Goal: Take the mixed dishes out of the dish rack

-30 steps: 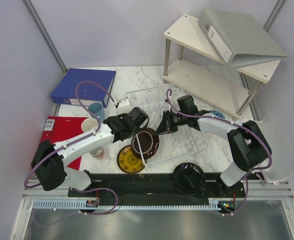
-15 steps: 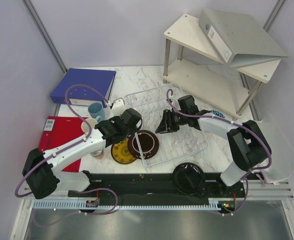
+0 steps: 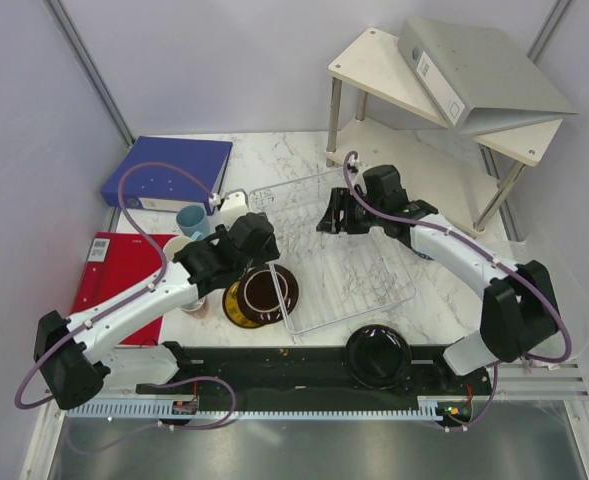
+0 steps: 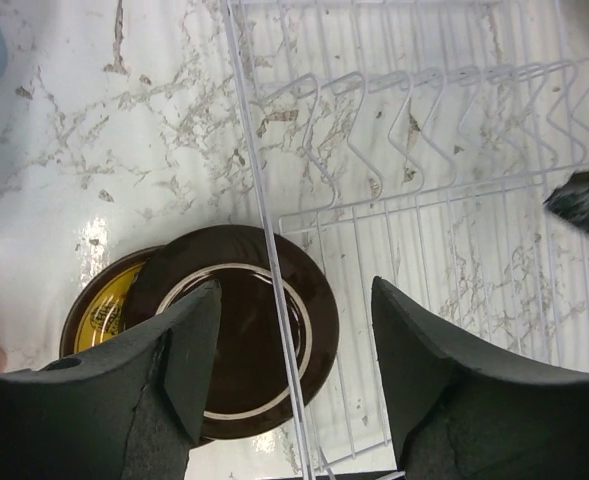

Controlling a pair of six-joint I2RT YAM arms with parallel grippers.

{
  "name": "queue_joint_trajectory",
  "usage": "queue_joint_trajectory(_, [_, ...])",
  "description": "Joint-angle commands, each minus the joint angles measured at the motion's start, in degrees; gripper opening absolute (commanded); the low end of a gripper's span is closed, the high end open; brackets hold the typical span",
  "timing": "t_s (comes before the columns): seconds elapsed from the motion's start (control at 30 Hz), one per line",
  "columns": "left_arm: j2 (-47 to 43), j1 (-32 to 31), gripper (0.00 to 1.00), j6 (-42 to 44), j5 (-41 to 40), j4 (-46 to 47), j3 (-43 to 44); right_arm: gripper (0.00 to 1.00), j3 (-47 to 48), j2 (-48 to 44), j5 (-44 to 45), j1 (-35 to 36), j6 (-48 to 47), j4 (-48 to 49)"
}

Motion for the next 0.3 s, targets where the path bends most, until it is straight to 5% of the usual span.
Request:
queue_joint_trajectory(0.0, [-2.58, 0.26, 0.69, 7.07, -2.55, -3.85, 5.65, 0.68, 7.4, -6.86, 14.79, -0.13, -2.35, -2.29])
queue_joint_trajectory(0.27, [-4.95, 0.26, 0.68, 14.09, -0.97, -5.62, 7.16, 0.76, 3.65, -17.4, 25.01, 0.05, -2.7, 2.88])
